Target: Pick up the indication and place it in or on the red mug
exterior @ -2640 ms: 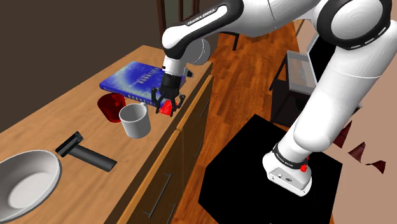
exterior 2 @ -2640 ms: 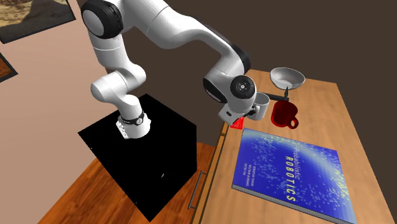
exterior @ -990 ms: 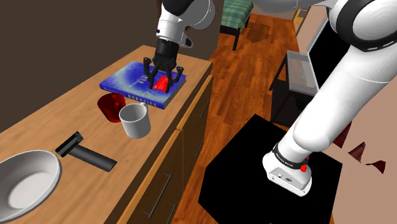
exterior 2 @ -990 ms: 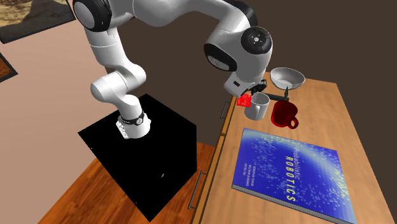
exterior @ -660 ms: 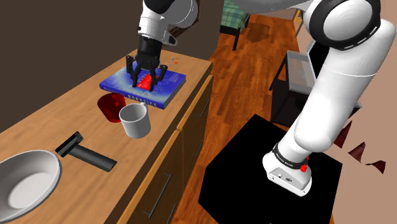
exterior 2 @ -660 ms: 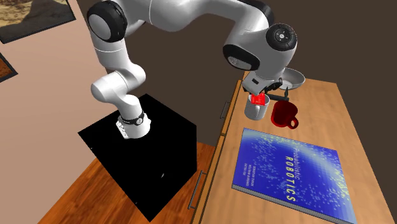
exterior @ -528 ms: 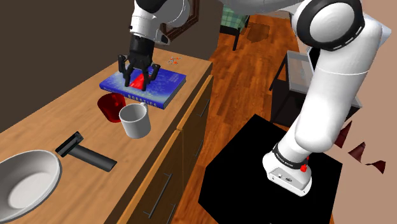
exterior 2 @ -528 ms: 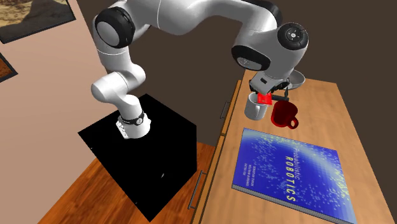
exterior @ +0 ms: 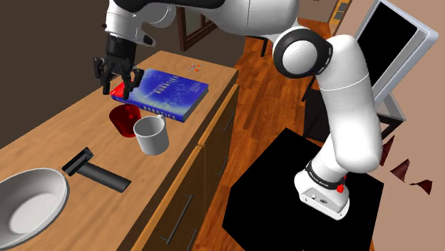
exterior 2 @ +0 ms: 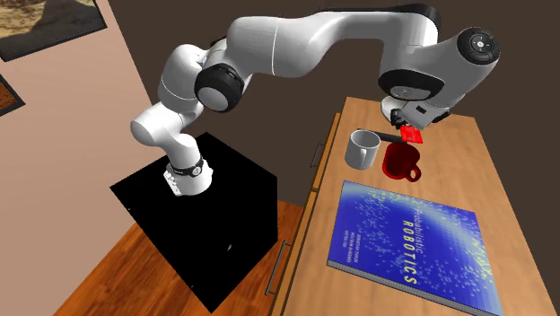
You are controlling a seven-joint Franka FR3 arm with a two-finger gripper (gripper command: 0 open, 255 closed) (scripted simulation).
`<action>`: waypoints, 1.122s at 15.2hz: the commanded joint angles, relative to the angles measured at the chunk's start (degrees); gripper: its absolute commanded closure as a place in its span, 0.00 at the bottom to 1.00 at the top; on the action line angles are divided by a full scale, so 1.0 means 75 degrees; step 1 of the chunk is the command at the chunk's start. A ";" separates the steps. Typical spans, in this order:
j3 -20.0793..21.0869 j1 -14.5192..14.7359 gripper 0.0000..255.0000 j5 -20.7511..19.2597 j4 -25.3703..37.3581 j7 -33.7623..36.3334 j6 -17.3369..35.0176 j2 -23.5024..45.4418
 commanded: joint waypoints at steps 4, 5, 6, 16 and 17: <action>-0.0068 0.0452 1.00 -0.0295 0.1751 0.0319 -0.0420 0.1218; -0.0068 0.0423 1.00 -0.0274 0.1532 0.0258 -0.0284 0.1152; -0.0068 0.0397 1.00 -0.0256 0.1336 0.0200 -0.0157 0.1097; -0.0075 0.0252 1.00 -0.0129 -0.0014 -0.0288 0.0867 0.0897; -0.0076 0.0247 1.00 -0.0124 -0.0067 -0.0311 0.0915 0.0898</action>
